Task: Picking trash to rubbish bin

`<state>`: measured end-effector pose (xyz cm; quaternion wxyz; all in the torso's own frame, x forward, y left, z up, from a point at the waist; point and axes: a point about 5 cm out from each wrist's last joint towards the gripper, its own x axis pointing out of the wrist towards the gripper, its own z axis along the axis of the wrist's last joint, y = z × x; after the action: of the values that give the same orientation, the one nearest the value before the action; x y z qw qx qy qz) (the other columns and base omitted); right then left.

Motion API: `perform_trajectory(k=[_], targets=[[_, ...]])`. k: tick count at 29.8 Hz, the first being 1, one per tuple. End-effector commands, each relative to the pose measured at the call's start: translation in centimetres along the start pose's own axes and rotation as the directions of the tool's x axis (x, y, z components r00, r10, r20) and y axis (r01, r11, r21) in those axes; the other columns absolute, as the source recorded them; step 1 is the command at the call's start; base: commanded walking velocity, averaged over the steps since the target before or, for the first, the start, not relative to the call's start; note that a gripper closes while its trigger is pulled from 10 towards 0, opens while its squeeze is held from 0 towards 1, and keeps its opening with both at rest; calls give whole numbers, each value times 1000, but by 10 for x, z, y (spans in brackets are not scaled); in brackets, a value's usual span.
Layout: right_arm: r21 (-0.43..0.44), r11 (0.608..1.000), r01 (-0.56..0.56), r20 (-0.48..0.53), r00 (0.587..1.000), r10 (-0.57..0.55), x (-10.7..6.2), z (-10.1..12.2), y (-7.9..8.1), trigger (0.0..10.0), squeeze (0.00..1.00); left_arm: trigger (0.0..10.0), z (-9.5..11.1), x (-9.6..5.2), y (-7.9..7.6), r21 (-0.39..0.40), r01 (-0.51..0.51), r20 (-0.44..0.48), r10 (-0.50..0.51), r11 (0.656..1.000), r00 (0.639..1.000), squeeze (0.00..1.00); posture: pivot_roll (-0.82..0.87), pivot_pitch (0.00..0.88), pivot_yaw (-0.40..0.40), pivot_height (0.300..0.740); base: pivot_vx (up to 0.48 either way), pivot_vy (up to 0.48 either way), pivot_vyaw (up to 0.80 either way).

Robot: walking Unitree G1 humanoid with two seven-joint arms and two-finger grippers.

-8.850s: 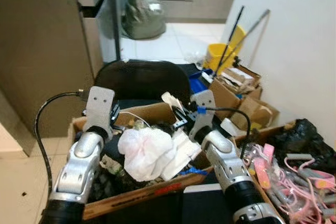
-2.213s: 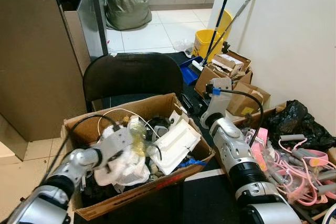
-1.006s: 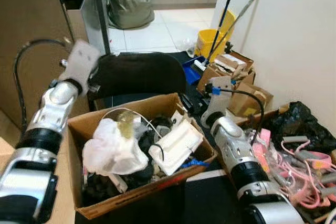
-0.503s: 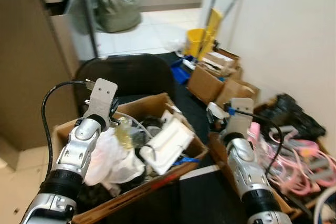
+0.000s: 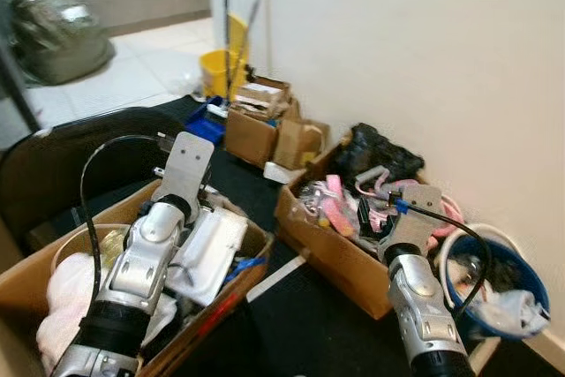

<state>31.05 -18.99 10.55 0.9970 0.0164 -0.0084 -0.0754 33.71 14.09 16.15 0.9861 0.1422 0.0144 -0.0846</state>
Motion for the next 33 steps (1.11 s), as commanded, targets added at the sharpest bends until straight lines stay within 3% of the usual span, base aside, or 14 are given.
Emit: perform_trajectory(k=[1,2,10,14,20,25,28,33], targets=[[1,1000,-3,16,1000,3,-2,5,2,10000,0,10000,-7,-4,-2,-22,4,-41,-5,1000,999,0,-71,112,-23,740,0,0,-800],[-5,1000,-10,19,1000,11,-4,6,2,10000,0,10000,-11,-7,-5,-60,15,-65,-19,998,998,0,-72,103,-18,740,0,0,-800],[14,1000,-9,-56,998,10,-11,-6,2,10000,0,10000,-18,-11,-14,-9,14,-68,-14,1000,998,0,-52,74,-47,740,0,0,-800],[16,1000,-14,-61,998,15,-12,-8,4,10000,0,10000,-19,-12,-13,8,-1,-65,2,1000,998,0,-47,55,-54,740,0,0,-800],[31,1000,3,-58,998,-1,-12,-9,0,10000,0,10000,-15,-12,-6,-36,-25,-69,23,999,997,0,-34,45,-30,740,0,0,-800],[63,997,46,-69,997,-42,-13,-11,-4,10000,0,10000,-22,-12,-3,-7,-34,-106,33,999,994,0,-33,60,-6,740,0,0,-800],[76,995,57,-77,996,-51,-15,-14,-3,10000,0,10000,-20,-12,-4,65,-6,-107,13,998,994,0,-18,68,14,740,0,0,-800],[88,993,76,-87,994,-68,-19,-19,-2,10000,0,10000,-17,-10,-3,75,-7,-100,14,997,995,0,-8,74,33,740,0,0,-800]])
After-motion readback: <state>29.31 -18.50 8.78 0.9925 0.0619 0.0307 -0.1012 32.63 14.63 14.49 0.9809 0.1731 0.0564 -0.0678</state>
